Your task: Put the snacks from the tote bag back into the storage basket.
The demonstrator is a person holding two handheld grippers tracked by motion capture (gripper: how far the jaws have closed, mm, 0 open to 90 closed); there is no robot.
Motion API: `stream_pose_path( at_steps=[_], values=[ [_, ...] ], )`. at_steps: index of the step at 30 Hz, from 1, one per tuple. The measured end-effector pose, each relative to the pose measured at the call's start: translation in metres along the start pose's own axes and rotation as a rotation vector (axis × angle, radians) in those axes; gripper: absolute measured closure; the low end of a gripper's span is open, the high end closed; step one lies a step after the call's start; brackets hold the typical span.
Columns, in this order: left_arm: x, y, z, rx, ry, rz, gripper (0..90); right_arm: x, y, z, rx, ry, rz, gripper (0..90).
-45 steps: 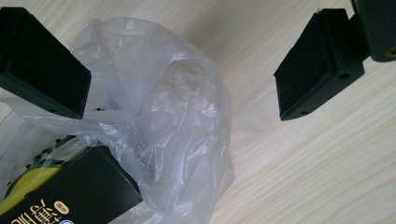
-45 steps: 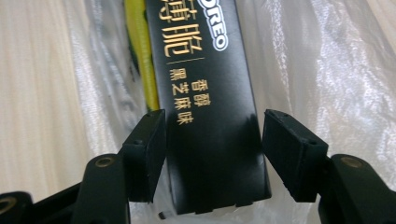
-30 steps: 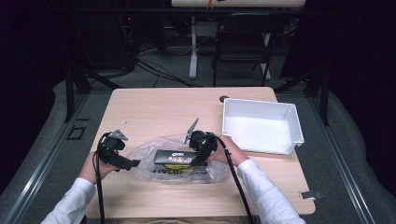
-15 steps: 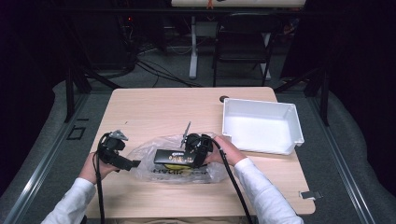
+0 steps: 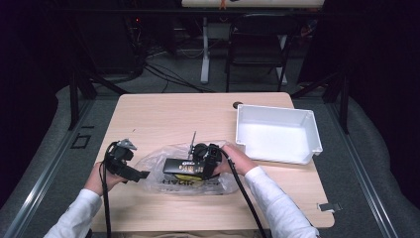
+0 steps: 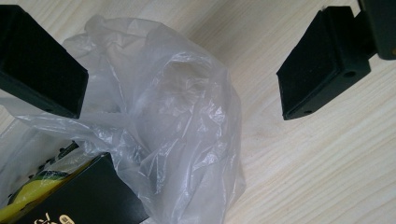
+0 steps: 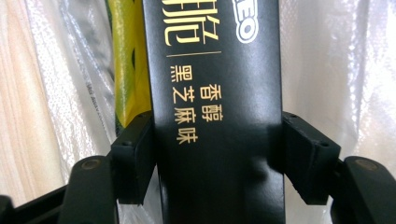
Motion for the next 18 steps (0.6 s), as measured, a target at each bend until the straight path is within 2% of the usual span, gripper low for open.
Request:
stream_pose_path(
  at_steps=[6,9,18],
  values=[
    [0.000,-0.001,0.000,0.001,0.001,0.000,1.6,-0.002,0.003,0.000,0.018,0.003,0.009,37.0],
    [0.000,-0.001,0.000,0.001,-0.002,0.000,1.6,-0.001,0.002,0.000,0.011,0.012,0.010,37.4],
    [-0.001,-0.001,0.000,-0.001,-0.001,0.005,1.7,0.013,-0.001,0.002,-0.008,0.001,-0.049,37.4]
  ],
)
Point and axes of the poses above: each handheld gripper's, and its own axes: x roughly backward along the jaws, y roughly out of its top, z roughly to its left, the point moved 2 cm from there along -x, roughly forward along the jaws, and after that the axes turned 2 degrees about y, right-handed, at the moved point
